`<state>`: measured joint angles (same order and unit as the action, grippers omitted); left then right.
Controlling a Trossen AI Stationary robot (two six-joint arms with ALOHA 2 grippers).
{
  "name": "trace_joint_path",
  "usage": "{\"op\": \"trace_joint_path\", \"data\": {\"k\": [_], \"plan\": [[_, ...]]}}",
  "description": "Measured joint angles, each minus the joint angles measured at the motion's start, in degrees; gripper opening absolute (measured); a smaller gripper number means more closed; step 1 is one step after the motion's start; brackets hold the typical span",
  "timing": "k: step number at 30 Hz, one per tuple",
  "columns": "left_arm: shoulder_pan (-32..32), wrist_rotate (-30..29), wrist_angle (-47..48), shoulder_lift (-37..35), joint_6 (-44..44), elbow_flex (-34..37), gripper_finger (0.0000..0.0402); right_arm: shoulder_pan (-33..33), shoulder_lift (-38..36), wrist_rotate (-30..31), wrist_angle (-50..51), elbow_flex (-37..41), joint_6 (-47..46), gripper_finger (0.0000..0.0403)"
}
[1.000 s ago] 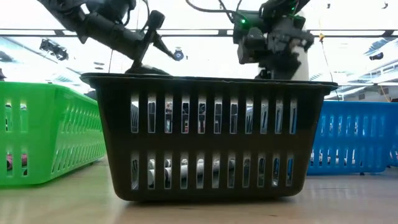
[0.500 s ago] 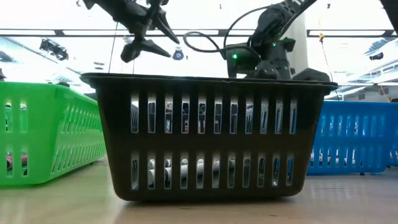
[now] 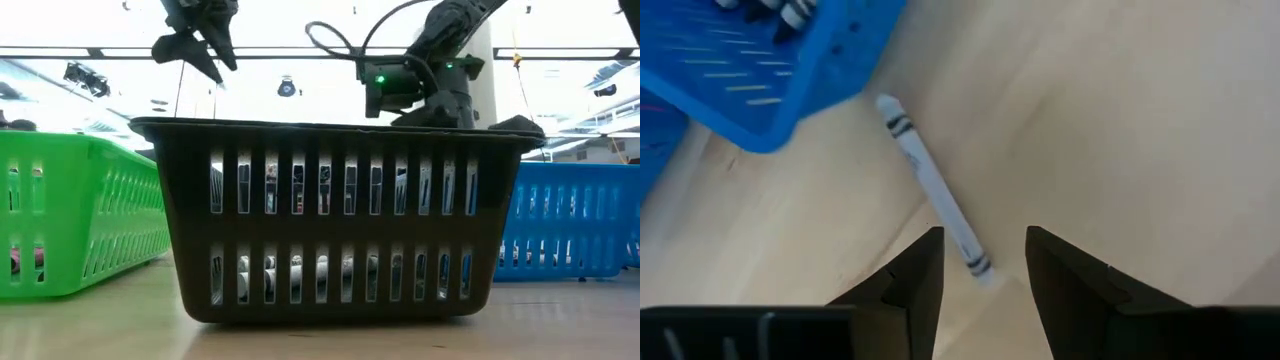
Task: Sort crayons
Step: Put the white crayon into the black bin
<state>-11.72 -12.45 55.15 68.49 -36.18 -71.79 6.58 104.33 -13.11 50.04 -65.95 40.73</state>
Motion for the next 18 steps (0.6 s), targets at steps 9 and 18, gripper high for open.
{"op": "trace_joint_path", "data": {"k": [9, 18], "plan": [[1.65, -0.55, 3.64, 0.0, 0.0, -0.53, 0.0192, -4.79, -2.14, 3.96, -6.26, 6.61, 0.0, 0.015], [1.72, -0.61, 3.76, -0.42, -0.2, -0.53, 0.0192, -4.37, -2.82, 4.65, -11.62, 10.44, -1.33, 0.0132]]}}
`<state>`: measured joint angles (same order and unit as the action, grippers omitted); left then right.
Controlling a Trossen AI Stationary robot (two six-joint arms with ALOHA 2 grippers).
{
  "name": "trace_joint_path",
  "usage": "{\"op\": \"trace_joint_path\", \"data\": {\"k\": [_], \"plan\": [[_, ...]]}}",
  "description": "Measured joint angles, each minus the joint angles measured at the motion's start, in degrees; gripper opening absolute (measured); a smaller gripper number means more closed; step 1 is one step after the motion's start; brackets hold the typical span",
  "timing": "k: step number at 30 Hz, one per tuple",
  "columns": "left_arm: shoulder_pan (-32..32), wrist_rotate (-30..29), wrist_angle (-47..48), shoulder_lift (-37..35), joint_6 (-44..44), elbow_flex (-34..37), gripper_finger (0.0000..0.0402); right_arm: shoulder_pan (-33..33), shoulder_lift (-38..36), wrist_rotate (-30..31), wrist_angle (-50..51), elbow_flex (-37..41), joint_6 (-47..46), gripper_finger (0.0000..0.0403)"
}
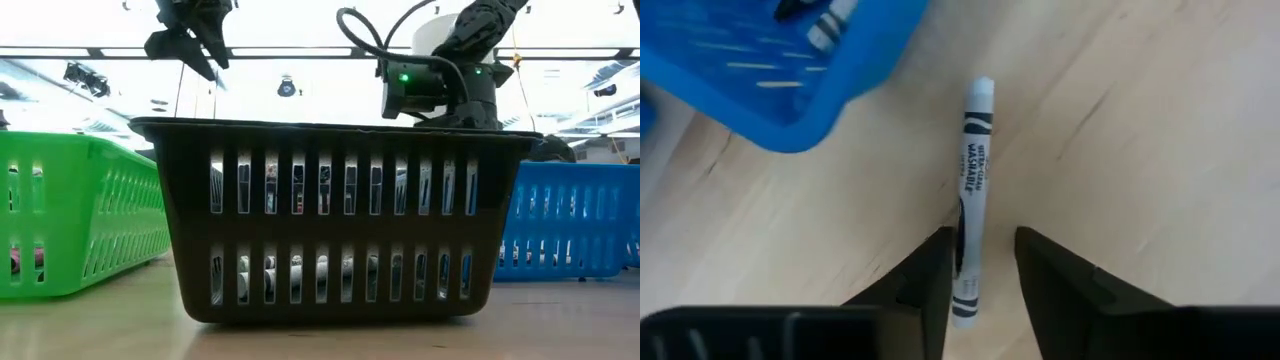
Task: Sort crayons
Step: Put the white crayon into the black bin
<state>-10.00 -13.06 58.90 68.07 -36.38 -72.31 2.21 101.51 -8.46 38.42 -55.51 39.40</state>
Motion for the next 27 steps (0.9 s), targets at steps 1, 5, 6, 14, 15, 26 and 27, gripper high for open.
{"op": "trace_joint_path", "data": {"k": [1, 5, 6, 14, 15, 26, 27], "plan": [[0.0, 0.0, -0.03, -0.12, 0.0, 0.0, 0.0192, 0.45, 0.04, -0.39, 0.17, 0.0, -0.38, 0.0125], [0.0, 0.0, 0.06, -0.66, -0.01, 0.04, 0.0192, 2.07, 0.17, -1.49, 0.72, -0.01, -2.09, 0.0089], [0.0, 0.0, 0.05, -0.88, -0.02, 0.02, 0.0192, 2.39, 0.2, -1.54, 0.83, -0.03, -2.26, 0.0079], [-0.13, -0.41, 0.78, -2.85, -0.37, 0.04, 0.0192, 4.29, 0.22, -3.57, 1.89, -0.05, -5.82, 0.0017], [-0.13, -0.5, 0.73, -3.04, -0.37, 0.02, 0.0192, 4.42, -0.08, -3.84, 2.05, -0.04, -6.0, 0.0017], [0.46, -4.48, 0.47, -3.25, 0.83, 0.04, 0.0192, 4.76, -7.16, -2.48, 4.91, 0.35, -7.08, 0.0033], [0.64, -5.62, 0.45, -3.25, 1.05, 0.04, 0.0192, 4.75, -7.94, -2.58, 4.83, 0.35, -7.72, 0.0033]]}}
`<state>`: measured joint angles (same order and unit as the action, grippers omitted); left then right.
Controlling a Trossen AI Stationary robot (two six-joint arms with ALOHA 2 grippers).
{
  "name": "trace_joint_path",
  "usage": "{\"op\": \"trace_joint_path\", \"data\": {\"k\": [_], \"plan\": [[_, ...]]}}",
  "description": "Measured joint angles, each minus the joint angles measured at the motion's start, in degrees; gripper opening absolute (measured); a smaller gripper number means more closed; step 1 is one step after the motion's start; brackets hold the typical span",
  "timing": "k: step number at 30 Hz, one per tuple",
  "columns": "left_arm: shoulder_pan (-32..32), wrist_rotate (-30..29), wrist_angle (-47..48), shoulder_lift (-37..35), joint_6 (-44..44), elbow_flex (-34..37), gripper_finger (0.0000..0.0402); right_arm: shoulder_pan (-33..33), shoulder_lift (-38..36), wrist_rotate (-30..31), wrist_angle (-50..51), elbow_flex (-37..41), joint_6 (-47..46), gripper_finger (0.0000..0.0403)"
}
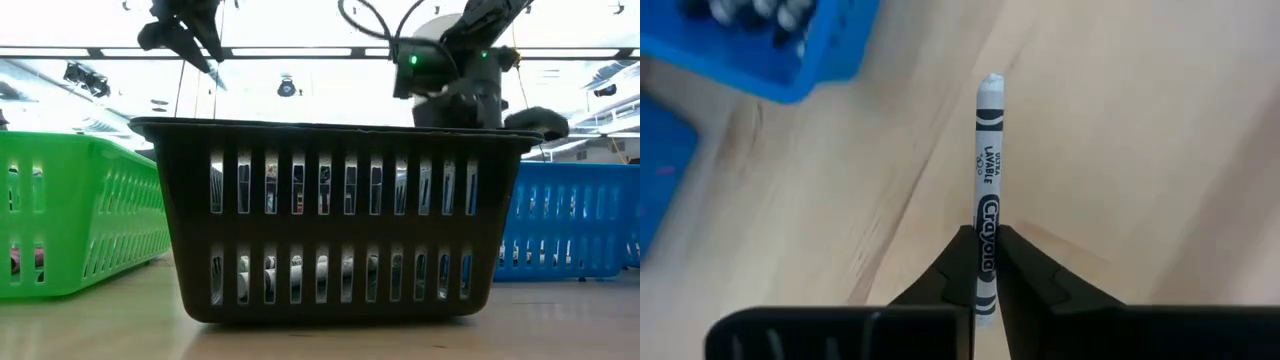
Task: Sort crayons
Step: Put the white crayon into the black bin
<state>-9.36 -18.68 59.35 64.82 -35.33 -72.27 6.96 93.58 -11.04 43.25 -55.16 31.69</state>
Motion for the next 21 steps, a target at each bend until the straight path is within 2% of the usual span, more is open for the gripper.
{"op": "trace_joint_path", "data": {"k": [5, 8, 14, 19, 21], "plan": [[1.05, -3.17, -1.57, 0.0, 0.24, 0.0, 0.0192, 0.06, -4.32, -0.24, 0.61, -0.07, -2.48, 0.0034], [3.3, -2.95, -7.72, -0.02, 1.6, 1.3, 0.0192, -0.15, -7.8, -0.92, 0.7, -0.09, -4.67, 0.0034], [9.71, -2.5, -30.6, 0.0, 2.09, 9.83, 0.0192, -0.17, -14.89, -3.78, -1.34, -0.13, -10.58, 0.0034], [11.66, -2.63, -56.52, 1.11, -9.26, 21.58, 0.0192, -0.55, -18.35, -5.38, -7.88, -0.17, -18.86, 0.0034], [12.49, -2.66, -63.78, 2.61, -13.65, 24.89, 0.0192, -0.87, -18.41, -6.26, -12.38, -0.17, -23.52, 0.0034]]}}
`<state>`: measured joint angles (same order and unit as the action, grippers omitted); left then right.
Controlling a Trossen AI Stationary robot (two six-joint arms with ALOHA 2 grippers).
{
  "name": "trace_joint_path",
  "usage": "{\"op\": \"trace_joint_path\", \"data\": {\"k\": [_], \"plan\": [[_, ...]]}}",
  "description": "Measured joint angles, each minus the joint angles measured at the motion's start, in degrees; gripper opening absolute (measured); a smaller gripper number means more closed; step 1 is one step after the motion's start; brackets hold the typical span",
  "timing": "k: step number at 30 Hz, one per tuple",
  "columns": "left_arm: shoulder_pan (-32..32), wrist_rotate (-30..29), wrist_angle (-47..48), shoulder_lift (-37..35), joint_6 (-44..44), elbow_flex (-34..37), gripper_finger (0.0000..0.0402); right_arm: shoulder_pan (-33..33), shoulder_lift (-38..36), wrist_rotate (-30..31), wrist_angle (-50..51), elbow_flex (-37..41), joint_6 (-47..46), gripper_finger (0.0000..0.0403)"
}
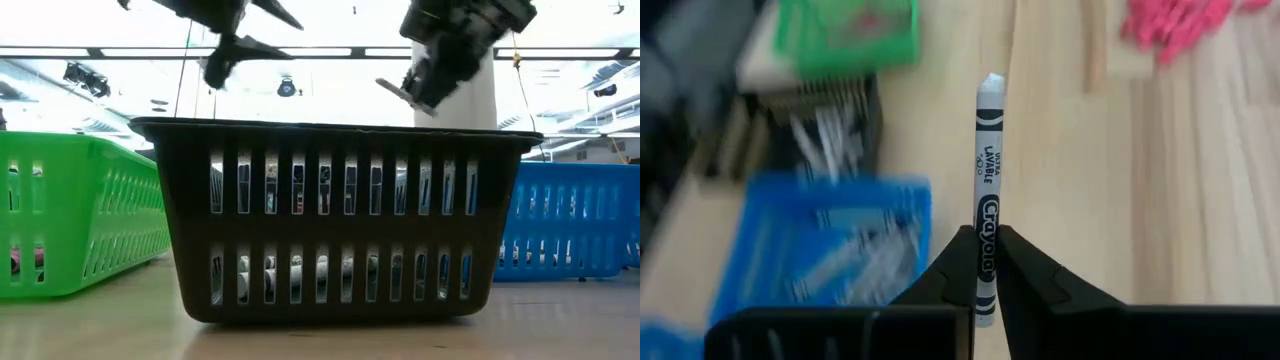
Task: Sort crayons
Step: Put the white crayon into the black bin
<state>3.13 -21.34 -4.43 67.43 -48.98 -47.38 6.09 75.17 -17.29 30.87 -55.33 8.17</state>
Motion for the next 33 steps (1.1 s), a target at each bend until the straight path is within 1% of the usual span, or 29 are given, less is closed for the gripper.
{"op": "trace_joint_path", "data": {"k": [2, 3, 5, 8, 10, 14, 18, 21, 26, 29, 33], "plan": [[1.23, 0.08, -5.34, 2.44, -1.51, 0.81, 0.0192, -0.05, 0.59, -0.98, -5.28, -0.07, -5.66, 0.0034], [1.84, 0.15, -6.26, 3.56, -1.61, 0.6, 0.0192, -0.06, 0.98, -1.51, -7.6, -0.07, -8.78, 0.0034], [2.67, 0.24, -5.7, 5.78, -0.15, -1.12, 0.0192, -0.06, 1.95, -1.99, -12.2, -0.07, -14.6, 0.0034], [3.02, 0.21, -5.18, 8.59, 5.08, -4.63, 0.0192, -0.06, 3.14, -1.11, -17.3, -0.07, -21.02, 0.0034], [2.83, 0.2, -3.74, 9.9, 8.53, -6.92, 0.0192, -0.06, 3.59, -0.67, -19.42, -0.07, -24.47, 0.0034], [2.71, 1.05, 0.89, 10.63, 13.21, -9.29, 0.0192, -0.06, 3.54, 1.19, -22.33, -0.07, -29.1, 0.0034], [2.73, 1.32, 3.49, 10.05, 16.12, -9.39, 0.0192, -0.58, 2.29, 2.31, -23.28, -0.08, -29.12, 0.0034], [2.73, 1.53, 3.27, 9.98, 16.68, -9.39, 0.0192, -1.4, 1.91, 2.73, -23.22, -0.13, -28.67, 0.0034], [2.73, 1.57, 2.42, 9.98, 16.79, -9.39, 0.0192, -2.9, 1.91, 7.19, -24.33, -0.11, -28.02, 0.0034], [2.73, 1.6, 2.06, 9.98, 16.79, -9.39, 0.0192, -3.79, 1.91, 10.31, -26.43, -0.11, -27.69, 0.0034], [2.73, 1.68, 0.96, 10.23, 16.54, -9.39, 0.0192, -4.49, 1.91, 12.35, -30.53, -0.11, -27.52, 0.0034]]}}
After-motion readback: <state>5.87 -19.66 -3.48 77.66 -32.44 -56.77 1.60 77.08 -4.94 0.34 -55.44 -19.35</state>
